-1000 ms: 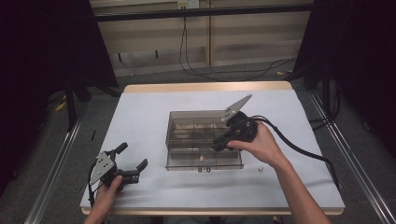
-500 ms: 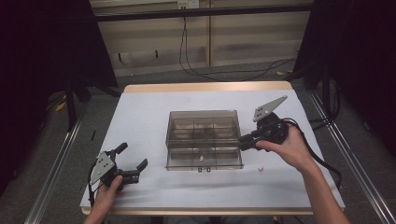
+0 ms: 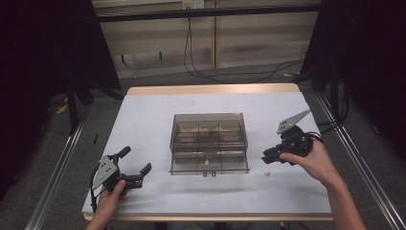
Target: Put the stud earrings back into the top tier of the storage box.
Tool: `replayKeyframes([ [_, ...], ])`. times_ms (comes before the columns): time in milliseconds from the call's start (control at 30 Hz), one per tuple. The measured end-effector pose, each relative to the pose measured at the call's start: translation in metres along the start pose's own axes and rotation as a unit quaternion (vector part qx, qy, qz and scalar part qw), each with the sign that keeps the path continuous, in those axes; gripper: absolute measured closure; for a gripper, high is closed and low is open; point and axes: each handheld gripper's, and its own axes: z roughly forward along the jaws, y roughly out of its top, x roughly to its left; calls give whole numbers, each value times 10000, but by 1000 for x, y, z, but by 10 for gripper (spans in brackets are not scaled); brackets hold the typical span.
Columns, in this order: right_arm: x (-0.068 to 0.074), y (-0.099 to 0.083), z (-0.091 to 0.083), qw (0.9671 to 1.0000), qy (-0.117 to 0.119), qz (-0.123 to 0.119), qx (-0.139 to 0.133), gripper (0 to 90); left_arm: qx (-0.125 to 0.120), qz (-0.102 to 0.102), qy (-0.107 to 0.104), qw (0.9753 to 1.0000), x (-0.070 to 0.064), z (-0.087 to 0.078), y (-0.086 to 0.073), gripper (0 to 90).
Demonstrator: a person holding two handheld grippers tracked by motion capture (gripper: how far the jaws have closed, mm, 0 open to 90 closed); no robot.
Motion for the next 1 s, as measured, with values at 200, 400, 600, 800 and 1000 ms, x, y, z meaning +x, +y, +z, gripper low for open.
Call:
replayKeyframes([
  [200,-9,-8,14,9981,-152,213,554,693,3,-10,-3,10000,0,0,0,7],
  [400,-17,-17,28,9918,-141,575,1132,701,11,25,-7,10000,1,0,0,7],
  [600,-26,-20,40,9871,-92,711,1428,686,-5,5,-7,10000,0,0,0,7],
  [800,-27,-21,48,9832,-48,797,1640,687,-1,7,-11,10000,0,0,0,8],
  [1000,-24,-21,54,9811,26,825,1753,741,11,24,-8,10000,1,0,0,8],
])
